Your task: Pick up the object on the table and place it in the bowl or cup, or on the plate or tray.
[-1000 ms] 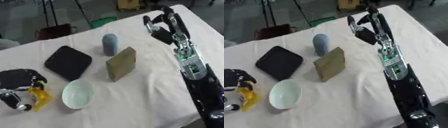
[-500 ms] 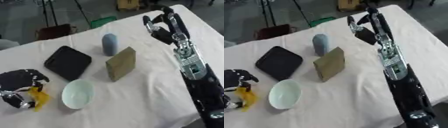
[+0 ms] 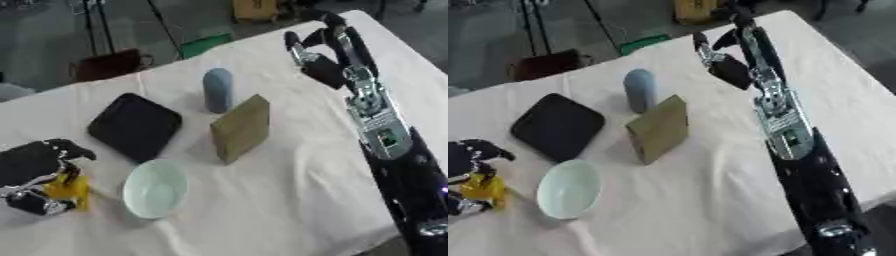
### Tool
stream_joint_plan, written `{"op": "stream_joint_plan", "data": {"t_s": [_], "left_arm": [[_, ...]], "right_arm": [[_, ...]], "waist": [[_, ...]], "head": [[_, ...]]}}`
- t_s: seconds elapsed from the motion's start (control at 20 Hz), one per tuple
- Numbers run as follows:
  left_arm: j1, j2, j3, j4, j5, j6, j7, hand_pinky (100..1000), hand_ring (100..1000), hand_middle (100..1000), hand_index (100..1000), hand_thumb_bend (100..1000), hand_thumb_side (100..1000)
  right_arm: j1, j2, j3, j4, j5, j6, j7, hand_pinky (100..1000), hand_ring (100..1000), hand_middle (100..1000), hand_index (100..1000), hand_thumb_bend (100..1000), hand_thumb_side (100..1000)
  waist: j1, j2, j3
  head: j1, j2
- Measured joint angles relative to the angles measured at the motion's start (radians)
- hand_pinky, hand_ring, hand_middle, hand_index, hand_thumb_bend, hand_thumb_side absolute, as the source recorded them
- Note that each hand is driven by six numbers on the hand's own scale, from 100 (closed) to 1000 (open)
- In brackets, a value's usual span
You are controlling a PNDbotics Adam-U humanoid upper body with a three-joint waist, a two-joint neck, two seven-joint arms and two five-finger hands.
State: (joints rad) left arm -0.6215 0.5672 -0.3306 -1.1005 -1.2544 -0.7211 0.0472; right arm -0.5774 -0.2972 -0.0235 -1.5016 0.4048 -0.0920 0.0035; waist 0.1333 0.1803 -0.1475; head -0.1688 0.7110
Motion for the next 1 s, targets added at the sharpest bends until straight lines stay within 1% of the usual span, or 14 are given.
{"op": "stream_joint_plan", "data": {"t_s": [0.3,0.35,0.5,0.55,0.7,0.85,1.0], "left_arm": [[-0.036,0.032,0.063,-0.147,0.133,0.104,-0.064,846,809,775,434,393,229],[-0.047,0.036,0.07,-0.17,0.156,0.12,-0.079,850,811,777,444,412,228],[-0.1,0.037,0.081,-0.206,0.194,0.161,-0.122,851,812,778,451,423,228],[-0.117,0.031,0.082,-0.206,0.195,0.171,-0.134,850,813,779,471,426,238],[-0.158,-0.016,0.081,-0.164,0.165,0.194,-0.158,851,812,779,477,438,244],[-0.181,-0.073,0.087,-0.093,0.1,0.221,-0.153,849,813,779,483,439,253],[-0.197,-0.134,0.105,-0.013,0.015,0.257,-0.124,849,813,778,493,442,254]], "right_arm": [[0.0,0.0,0.0,0.0,0.0,0.0,-0.001,693,567,800,859,307,534],[0.0,0.0,0.0,0.0,0.0,0.0,-0.001,693,568,800,859,307,534],[0.0,0.0,0.0,0.0,0.0,0.0,-0.001,693,568,801,859,306,534],[0.0,0.001,0.0,0.0,0.0,0.0,-0.001,693,568,800,859,306,534],[0.0,0.002,0.0,0.0,0.0,0.0,-0.001,693,567,800,859,307,534],[-0.004,0.003,0.001,0.0,0.0,0.0,0.0,693,567,800,859,307,535],[-0.008,0.005,0.006,0.0,0.0,-0.001,0.001,693,567,800,859,307,535]], "waist": [[0.0,0.0,-0.001],[0.0,0.0,-0.001],[0.0,-0.002,-0.002],[0.0,-0.003,-0.003],[0.0,-0.005,-0.012],[-0.003,-0.005,-0.024],[-0.005,-0.002,-0.037]], "head": [[-0.002,0.0],[-0.003,0.0],[-0.003,0.0],[-0.003,0.0],[-0.001,-0.007],[0.001,-0.008],[0.006,-0.01]]}}
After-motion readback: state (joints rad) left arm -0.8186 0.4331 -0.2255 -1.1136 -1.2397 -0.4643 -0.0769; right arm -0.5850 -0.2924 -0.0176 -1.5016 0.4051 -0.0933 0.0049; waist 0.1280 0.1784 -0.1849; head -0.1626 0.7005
